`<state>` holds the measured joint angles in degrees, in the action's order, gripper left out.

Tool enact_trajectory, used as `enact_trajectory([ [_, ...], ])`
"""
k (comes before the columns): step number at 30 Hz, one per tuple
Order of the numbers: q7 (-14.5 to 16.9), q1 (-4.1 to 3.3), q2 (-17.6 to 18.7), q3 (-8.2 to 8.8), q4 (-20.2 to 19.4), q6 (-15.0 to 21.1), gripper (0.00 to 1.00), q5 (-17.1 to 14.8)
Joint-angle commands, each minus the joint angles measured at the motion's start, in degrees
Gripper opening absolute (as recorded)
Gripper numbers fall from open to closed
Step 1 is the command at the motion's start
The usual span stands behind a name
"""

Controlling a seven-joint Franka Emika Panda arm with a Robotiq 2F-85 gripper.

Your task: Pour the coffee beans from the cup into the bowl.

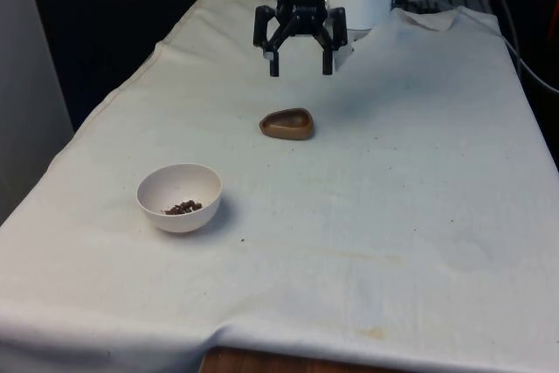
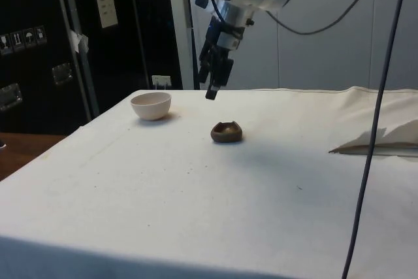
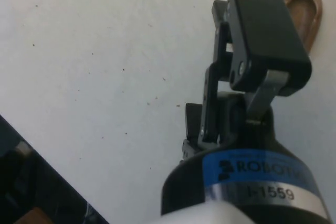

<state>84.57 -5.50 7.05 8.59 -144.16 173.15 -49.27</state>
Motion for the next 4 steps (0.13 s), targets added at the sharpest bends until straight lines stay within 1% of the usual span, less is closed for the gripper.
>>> enact_trajectory([
  [1, -0.6, -0.29, 0.4, 0.29, -0.5, 0.9, 1.00, 1.0],
  [3, -0.4, -0.17, 0.2, 0.17, -0.3, 0.7, 1.00, 0.7],
  [4, 0.1, 0.00, -0.2, -0.11, 0.0, 0.0, 1.00, 0.0],
])
